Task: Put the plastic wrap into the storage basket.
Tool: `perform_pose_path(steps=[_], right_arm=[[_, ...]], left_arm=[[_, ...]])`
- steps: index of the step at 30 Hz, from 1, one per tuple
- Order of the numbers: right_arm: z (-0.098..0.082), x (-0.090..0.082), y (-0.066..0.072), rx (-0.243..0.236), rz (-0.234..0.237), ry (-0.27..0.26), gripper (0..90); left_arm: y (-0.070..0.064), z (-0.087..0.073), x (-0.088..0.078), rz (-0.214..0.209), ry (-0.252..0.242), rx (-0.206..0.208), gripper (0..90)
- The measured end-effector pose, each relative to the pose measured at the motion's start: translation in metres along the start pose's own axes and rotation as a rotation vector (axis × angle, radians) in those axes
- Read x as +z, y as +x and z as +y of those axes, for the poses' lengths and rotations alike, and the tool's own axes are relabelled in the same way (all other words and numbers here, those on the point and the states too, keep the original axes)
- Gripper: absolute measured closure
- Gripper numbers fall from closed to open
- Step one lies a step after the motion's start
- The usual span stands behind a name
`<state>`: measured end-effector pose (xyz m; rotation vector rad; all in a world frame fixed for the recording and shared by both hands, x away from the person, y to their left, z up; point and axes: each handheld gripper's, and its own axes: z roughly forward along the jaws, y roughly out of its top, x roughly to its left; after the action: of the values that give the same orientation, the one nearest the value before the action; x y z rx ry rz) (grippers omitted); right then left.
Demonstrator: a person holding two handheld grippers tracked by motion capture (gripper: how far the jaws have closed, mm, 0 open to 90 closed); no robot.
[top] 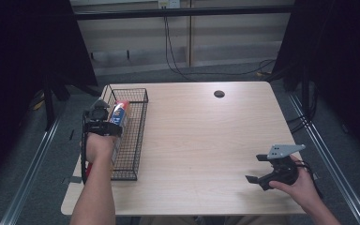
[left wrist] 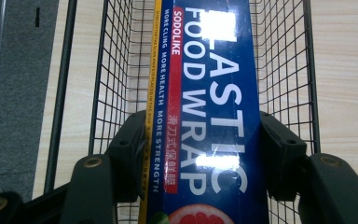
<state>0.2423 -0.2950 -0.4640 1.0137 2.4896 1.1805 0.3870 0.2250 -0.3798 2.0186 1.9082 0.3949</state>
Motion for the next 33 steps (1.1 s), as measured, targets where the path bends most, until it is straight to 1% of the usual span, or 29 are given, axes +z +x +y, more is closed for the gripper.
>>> perform_pose_path(steps=[8,10,17,19,22,25,28,30,33], right_arm=[[0.0,0.0,0.0,0.002,0.0,-0.001,6.7],[0.0,0.0,0.0,-0.003,0.0,0.0,6.7],[0.0,0.0,0.0,-0.002,0.0,0.0,6.7],[0.0,0.0,0.0,-0.001,0.0,-0.001,6.7],[0.0,0.0,0.0,-0.002,0.002,0.0,6.7],[0.0,0.0,0.0,-0.002,0.001,0.001,6.7],[0.0,0.0,0.0,-0.002,0.001,0.001,6.7],[0.0,0.0,0.0,-0.002,0.002,0.0,6.7],[0.0,0.0,0.0,-0.001,0.002,0.0,6.7]], left_arm=[[0.0,-0.002,0.004,-0.008,0.009,-0.005,42.8],[0.0,-0.002,0.004,-0.003,0.007,-0.015,42.8],[-0.001,-0.003,0.008,0.012,0.02,-0.019,42.5],[0.0,-0.003,0.01,0.019,0.023,-0.014,42.5],[-0.001,-0.003,0.012,0.024,0.024,-0.022,42.5],[-0.001,-0.003,0.013,0.024,0.031,-0.01,42.5],[-0.002,-0.003,0.015,0.025,0.031,-0.009,42.4],[-0.002,-0.003,0.015,0.037,0.038,-0.003,42.3],[-0.003,-0.002,0.016,0.041,0.043,-0.004,42.2]])
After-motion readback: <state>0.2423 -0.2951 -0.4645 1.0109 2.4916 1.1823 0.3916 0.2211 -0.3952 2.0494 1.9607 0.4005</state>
